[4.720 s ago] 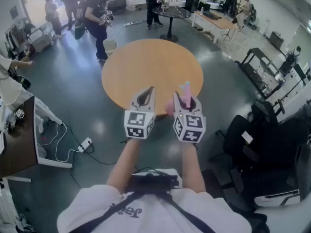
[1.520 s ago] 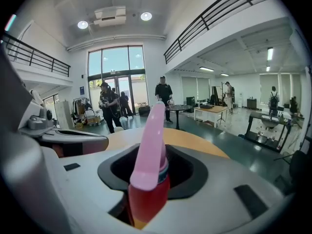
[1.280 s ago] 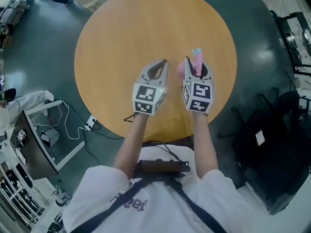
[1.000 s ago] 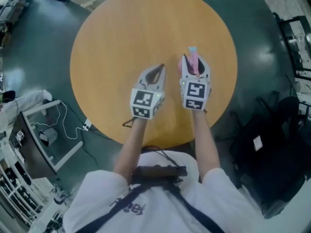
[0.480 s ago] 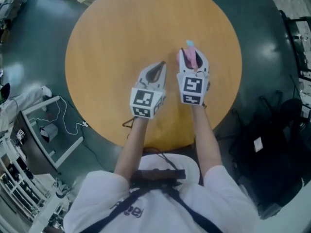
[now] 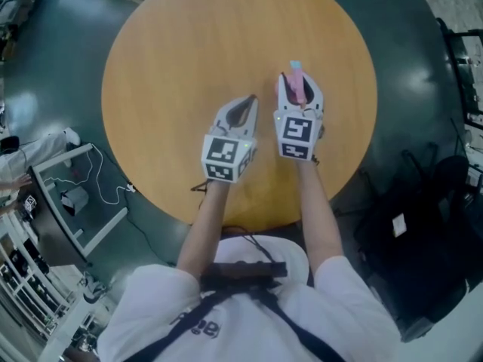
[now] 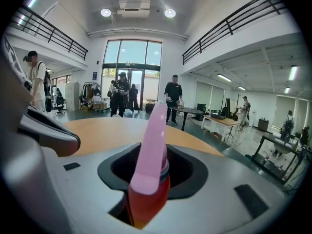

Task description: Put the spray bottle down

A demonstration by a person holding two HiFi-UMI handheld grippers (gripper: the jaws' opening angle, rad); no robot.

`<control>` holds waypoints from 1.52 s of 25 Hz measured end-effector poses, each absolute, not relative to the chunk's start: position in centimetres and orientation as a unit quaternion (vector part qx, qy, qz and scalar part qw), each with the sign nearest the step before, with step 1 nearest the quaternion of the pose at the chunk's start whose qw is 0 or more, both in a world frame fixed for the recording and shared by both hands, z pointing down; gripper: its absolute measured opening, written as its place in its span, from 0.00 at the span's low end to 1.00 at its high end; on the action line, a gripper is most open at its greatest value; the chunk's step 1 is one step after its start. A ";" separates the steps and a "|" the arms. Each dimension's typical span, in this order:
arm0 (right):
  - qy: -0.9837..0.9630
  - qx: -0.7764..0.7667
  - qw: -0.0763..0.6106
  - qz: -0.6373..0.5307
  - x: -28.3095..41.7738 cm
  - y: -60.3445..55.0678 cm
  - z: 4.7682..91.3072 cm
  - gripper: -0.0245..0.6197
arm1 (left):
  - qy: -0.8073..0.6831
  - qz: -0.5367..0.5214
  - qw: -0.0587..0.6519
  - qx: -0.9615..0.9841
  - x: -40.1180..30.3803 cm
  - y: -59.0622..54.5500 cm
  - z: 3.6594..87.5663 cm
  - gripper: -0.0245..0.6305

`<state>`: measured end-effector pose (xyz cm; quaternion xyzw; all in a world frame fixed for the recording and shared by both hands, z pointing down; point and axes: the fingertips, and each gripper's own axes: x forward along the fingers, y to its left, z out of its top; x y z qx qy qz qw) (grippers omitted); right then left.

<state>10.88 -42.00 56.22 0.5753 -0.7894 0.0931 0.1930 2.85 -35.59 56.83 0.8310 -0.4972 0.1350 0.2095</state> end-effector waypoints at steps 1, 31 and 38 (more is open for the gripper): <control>-0.790 0.572 0.198 0.094 10.8 -42.0 56.4 0.31 | -0.497 0.135 0.209 0.832 2.8 -35.5 56.7 0.05; -0.782 0.610 0.097 0.086 10.1 -27.7 47.4 0.14 | -0.482 0.085 0.133 0.862 0.4 -27.5 48.6 0.05; -0.770 0.627 0.067 0.103 9.2 -24.5 44.1 0.08 | -0.476 0.041 0.107 0.872 -0.1 -25.4 44.3 0.05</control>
